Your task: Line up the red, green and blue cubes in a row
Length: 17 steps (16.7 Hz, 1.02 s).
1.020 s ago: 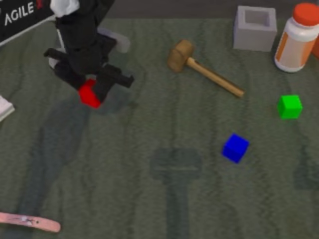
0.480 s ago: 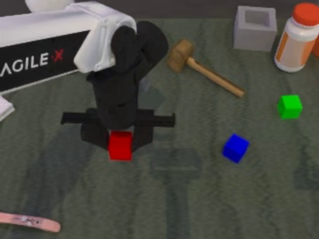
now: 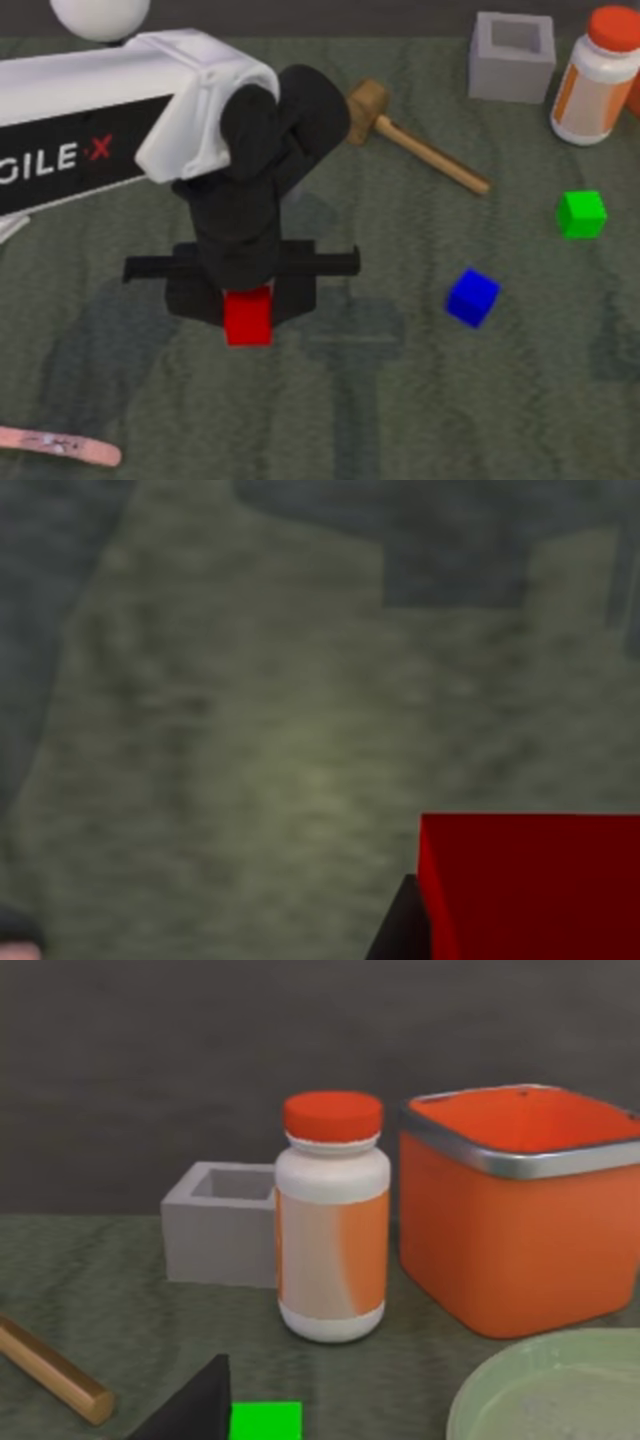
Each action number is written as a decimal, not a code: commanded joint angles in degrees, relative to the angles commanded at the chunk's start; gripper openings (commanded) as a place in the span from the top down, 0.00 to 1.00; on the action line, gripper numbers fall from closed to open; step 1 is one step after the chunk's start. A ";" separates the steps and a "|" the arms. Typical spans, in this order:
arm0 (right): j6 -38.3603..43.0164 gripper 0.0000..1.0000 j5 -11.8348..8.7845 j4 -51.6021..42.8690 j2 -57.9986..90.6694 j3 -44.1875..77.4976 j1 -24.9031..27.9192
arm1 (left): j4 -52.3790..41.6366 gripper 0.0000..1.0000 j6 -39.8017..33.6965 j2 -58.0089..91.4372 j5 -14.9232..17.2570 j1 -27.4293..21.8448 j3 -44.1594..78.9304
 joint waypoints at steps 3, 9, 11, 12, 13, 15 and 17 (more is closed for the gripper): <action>0.00 0.00 0.00 0.00 0.00 0.00 0.00 | 2.31 1.00 0.05 0.64 -0.01 0.04 -1.54; 0.00 0.00 0.00 0.00 0.00 0.00 0.00 | 14.11 1.00 0.28 4.61 0.02 0.02 -9.13; 0.00 0.00 0.00 0.00 0.00 0.00 0.00 | 15.34 1.00 0.24 5.08 -0.01 0.05 -10.01; 0.00 0.00 0.00 0.00 0.00 0.00 0.00 | 15.34 1.00 0.24 5.08 -0.01 0.05 -10.01; 0.00 0.00 0.00 0.00 0.00 0.00 0.00 | 15.34 1.00 0.24 5.08 -0.01 0.05 -10.01; 0.00 0.00 0.00 0.00 0.00 0.00 0.00 | 15.34 0.92 0.24 5.08 -0.01 0.05 -10.01; 0.00 0.00 0.00 0.00 0.00 0.00 0.00 | 15.34 0.77 0.24 5.08 -0.01 0.05 -10.01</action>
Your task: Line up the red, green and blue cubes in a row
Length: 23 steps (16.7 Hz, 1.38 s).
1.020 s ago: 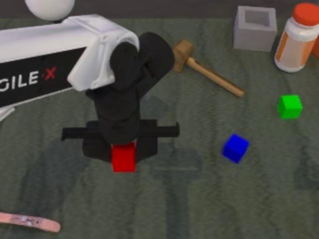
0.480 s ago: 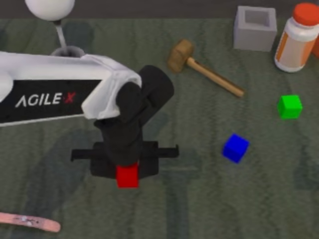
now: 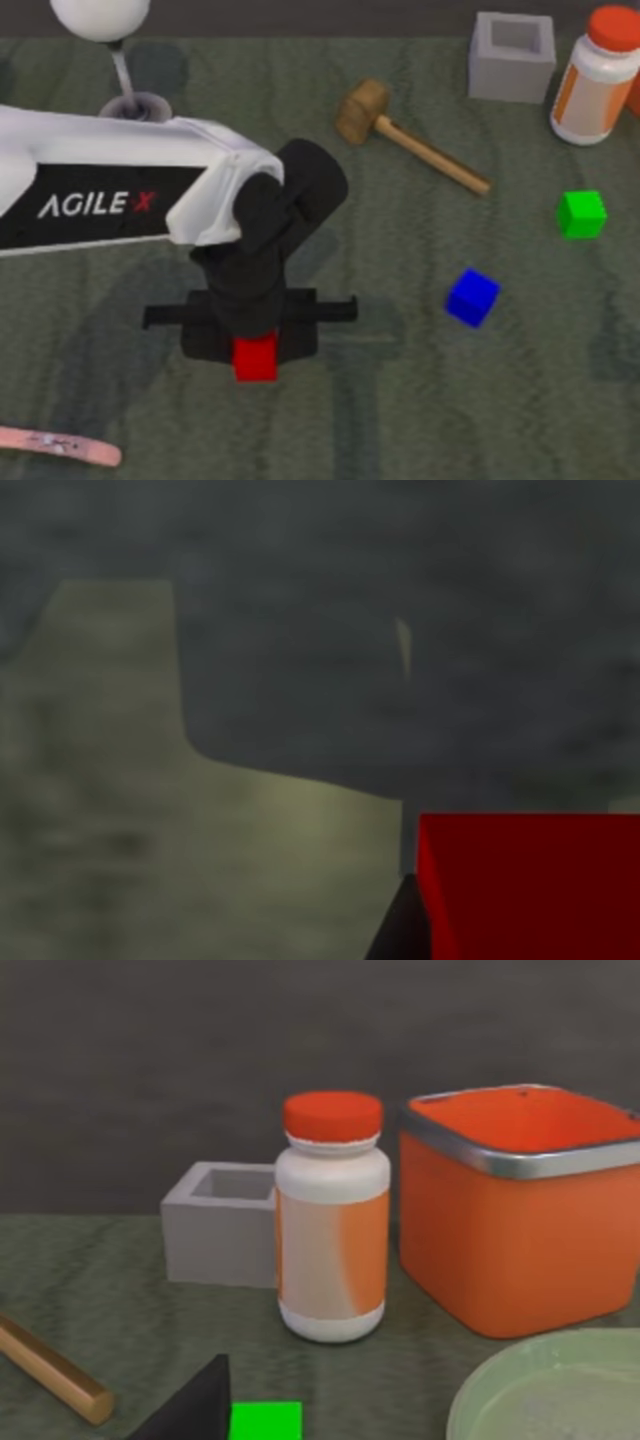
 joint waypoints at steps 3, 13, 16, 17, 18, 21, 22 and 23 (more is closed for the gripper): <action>0.00 0.00 0.00 0.00 0.00 0.00 0.00 | 0.00 0.55 0.00 0.00 0.00 0.00 0.00; 0.00 0.00 0.00 0.00 0.00 0.00 0.00 | 0.00 0.00 0.00 0.00 0.00 0.00 0.00; 0.00 0.00 0.00 0.00 0.00 0.00 0.00 | 0.00 0.00 0.00 0.00 0.00 0.00 0.00; 0.00 0.00 0.00 0.00 0.00 0.00 0.00 | 0.00 0.00 0.00 0.00 0.00 0.00 0.00; 0.00 0.00 0.00 0.00 0.00 0.00 0.00 | 0.00 0.00 0.00 0.00 0.00 0.00 0.00; 0.00 0.00 0.00 0.00 0.00 0.00 0.00 | -1.00 0.00 -0.12 -0.32 0.00 -0.02 0.90; 0.00 0.00 0.00 0.00 0.00 0.00 0.00 | -2.41 0.00 -0.21 -0.79 -0.01 0.02 1.95; 0.00 0.00 0.00 0.00 0.00 0.00 0.00 | -4.43 0.00 -0.27 -1.45 -0.02 0.09 3.20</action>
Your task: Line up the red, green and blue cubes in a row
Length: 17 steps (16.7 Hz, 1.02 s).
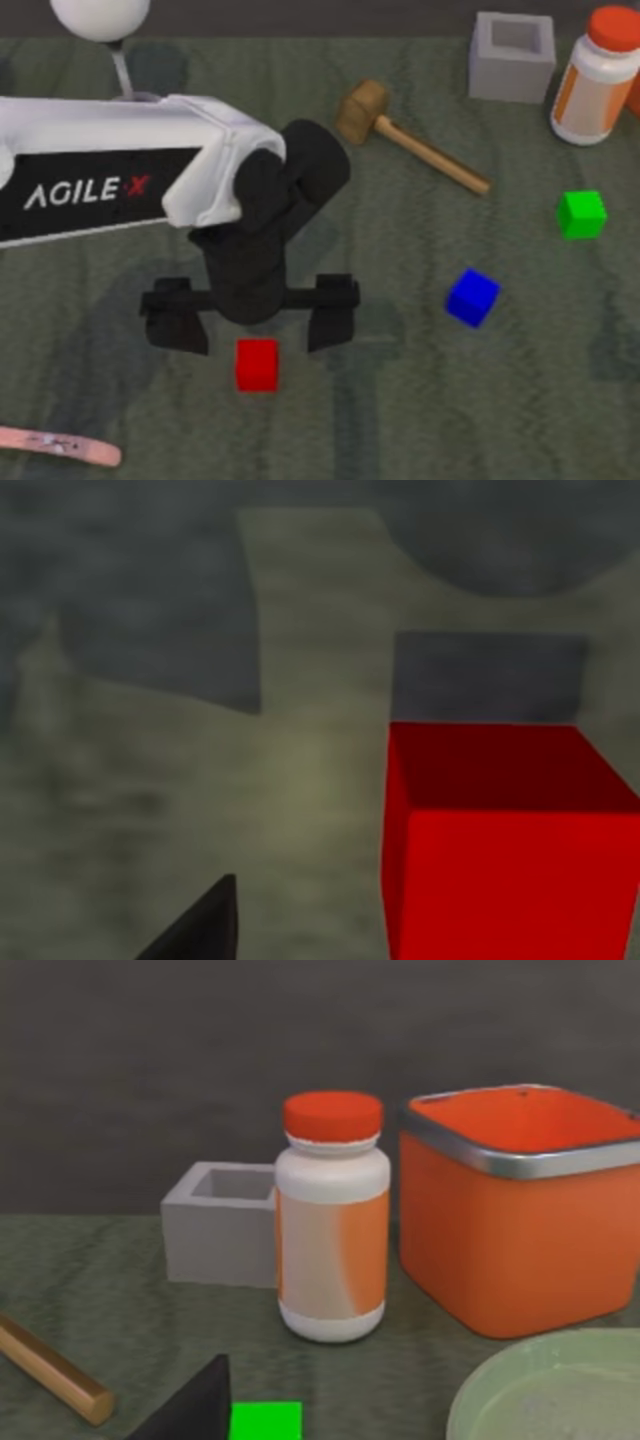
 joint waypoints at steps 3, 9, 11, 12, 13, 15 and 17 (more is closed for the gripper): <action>0.00 0.00 0.00 0.00 0.00 0.00 0.00 | -7.59 0.00 -0.14 -2.37 0.00 0.26 4.12; 0.00 0.00 0.00 0.00 0.00 0.00 0.00 | -10.55 0.00 -0.22 -3.92 -0.01 0.34 6.23; 0.04 0.00 -0.02 -0.41 0.57 0.57 0.07 | -10.21 0.00 -0.20 -4.41 -0.07 0.63 5.75; 0.13 0.00 -0.06 -1.25 1.75 1.73 0.19 | -9.52 0.00 -0.15 -5.42 -0.15 1.22 4.79; 0.25 0.00 -0.10 -2.49 3.53 3.50 0.35 | -8.51 0.00 -0.05 -6.96 -0.25 2.08 3.40; 0.60 0.00 -0.15 -6.10 8.93 8.83 0.75 | -5.50 0.00 0.35 -11.80 -0.46 4.60 -0.70; 1.03 0.00 -0.15 -10.99 16.75 16.49 1.22 | -1.63 0.00 1.13 -18.56 -0.63 7.80 -6.02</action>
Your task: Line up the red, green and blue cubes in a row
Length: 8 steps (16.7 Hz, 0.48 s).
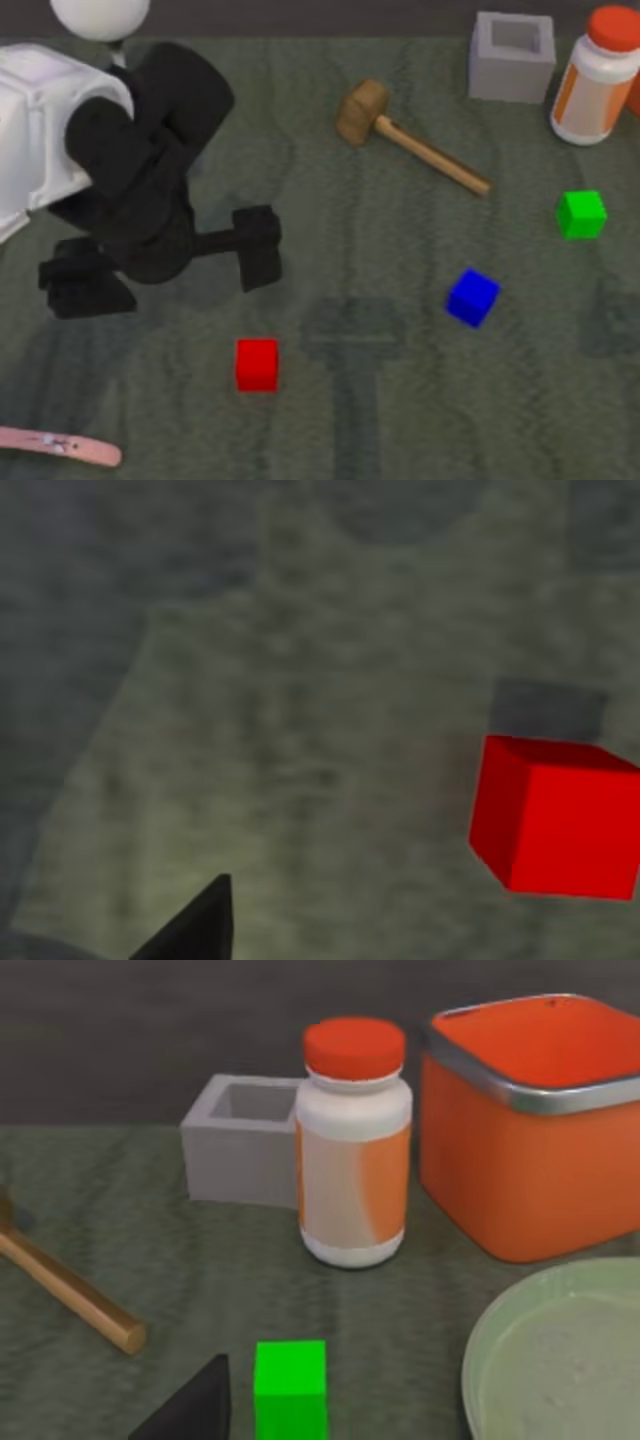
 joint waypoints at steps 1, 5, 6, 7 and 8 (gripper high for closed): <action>0.22 0.00 0.02 -2.84 4.80 4.57 0.26 | 2.21 0.00 0.59 -4.09 -0.06 1.81 -3.12; 1.04 0.00 0.25 -16.28 29.42 25.63 1.44 | 12.56 0.00 4.99 -24.33 -0.11 10.05 -18.41; 1.22 0.00 0.34 -20.00 36.58 31.24 1.77 | 15.35 0.00 6.63 -29.80 -0.10 12.18 -22.69; 1.39 0.00 0.44 -23.77 43.86 36.84 2.11 | 18.20 0.00 8.47 -35.30 -0.08 14.29 -27.06; 1.57 0.00 0.55 -27.54 51.12 42.36 2.46 | 21.27 0.00 10.62 -41.15 -0.06 16.51 -31.74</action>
